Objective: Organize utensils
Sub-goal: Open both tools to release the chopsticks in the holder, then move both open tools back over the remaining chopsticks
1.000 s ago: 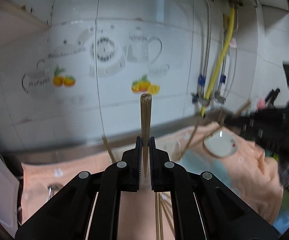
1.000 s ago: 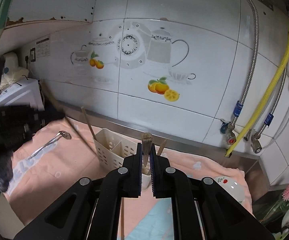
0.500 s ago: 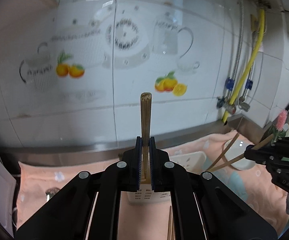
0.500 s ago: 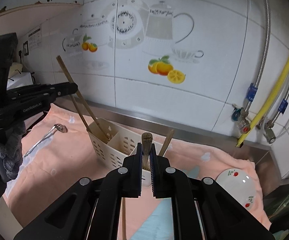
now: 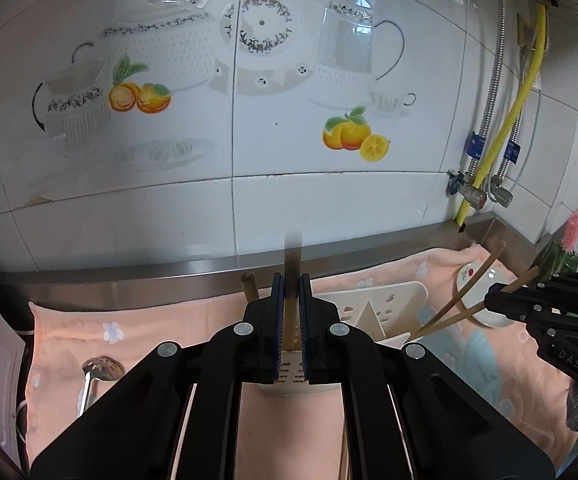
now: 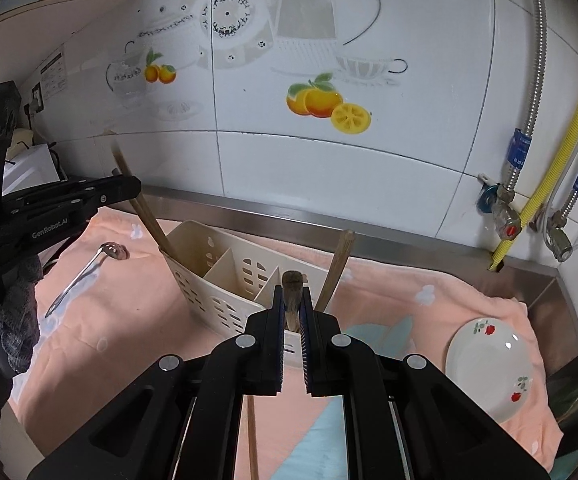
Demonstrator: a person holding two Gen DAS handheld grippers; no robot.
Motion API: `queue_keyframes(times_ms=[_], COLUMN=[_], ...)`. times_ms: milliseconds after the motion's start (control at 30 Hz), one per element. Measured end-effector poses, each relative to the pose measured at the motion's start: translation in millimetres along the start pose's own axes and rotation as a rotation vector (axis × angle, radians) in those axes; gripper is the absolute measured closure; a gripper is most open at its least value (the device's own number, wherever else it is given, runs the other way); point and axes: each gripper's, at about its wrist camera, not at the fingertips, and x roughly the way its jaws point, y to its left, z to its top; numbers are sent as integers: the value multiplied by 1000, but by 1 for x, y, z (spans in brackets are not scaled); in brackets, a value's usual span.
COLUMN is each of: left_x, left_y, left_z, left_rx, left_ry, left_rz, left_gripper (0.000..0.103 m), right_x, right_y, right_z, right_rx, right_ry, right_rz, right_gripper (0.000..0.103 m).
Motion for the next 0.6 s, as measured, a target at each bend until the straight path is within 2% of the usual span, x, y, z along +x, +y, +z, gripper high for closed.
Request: queue_keyframes(times_ms=[167,367,467,600], left_x=[-8,-31,-47,-65], left_y=[-2,-4,-6,-6], left_z=[2,-1,-11,-29], left_rx=[7,11,14,7], left_ry=[-14,-32,-41,-39], left_rz=[-2,-9,-11,-26], left_gripper=[95,93,83,83], right_x=[-6,-34,-55,-69], right_y=[-2,-2,2,11], right_z=[1,-2,-14,-35], right_rx=[8,17,10,-2], right_ry=[-24,-87,-126,-134], right_rz=[-3,-3,1,20], right_gripper=[95,88,83,83])
